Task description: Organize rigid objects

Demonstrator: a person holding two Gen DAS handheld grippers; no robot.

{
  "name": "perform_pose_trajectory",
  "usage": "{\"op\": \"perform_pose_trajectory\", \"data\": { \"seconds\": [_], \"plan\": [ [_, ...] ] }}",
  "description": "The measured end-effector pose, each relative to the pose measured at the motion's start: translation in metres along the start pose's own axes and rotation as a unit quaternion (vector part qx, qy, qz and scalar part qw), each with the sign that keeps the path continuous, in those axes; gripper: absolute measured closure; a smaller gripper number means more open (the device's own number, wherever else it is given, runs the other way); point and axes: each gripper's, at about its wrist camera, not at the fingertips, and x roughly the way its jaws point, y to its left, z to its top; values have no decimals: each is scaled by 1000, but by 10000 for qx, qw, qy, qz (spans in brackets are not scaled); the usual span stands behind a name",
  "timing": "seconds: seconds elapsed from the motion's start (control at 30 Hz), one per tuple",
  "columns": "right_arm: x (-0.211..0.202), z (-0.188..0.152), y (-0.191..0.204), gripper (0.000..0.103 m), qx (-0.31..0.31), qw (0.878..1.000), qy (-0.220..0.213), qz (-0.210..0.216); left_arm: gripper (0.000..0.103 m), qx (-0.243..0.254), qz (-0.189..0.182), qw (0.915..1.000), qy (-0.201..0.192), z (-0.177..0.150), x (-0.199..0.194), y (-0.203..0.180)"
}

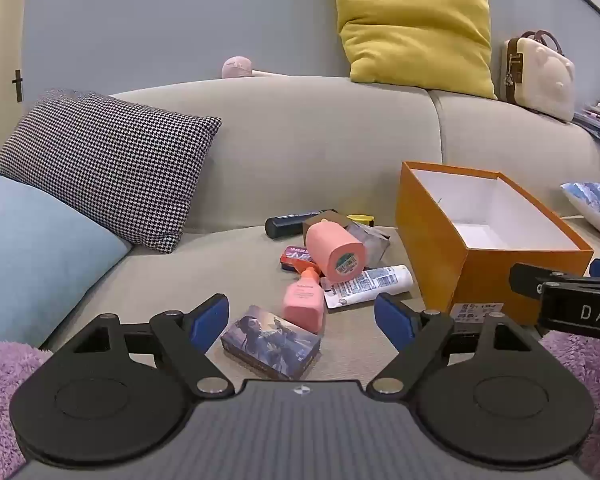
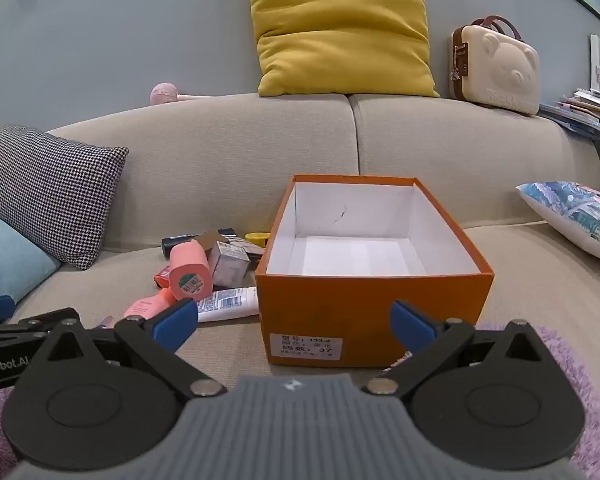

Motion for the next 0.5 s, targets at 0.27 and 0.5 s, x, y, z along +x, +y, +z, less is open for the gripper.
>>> {"op": "perform_pose_trajectory", "data": {
  "seconds": [0.27,0.5],
  "plan": [
    [0,1,0,1,-18,10000,10,-15,11,22,-56,10000,-51,-3,-2,-7],
    [0,0,0,1,-16,10000,22,-14,11,-20,-83,9999,-59,-7,-3,-10]
  ]
}}
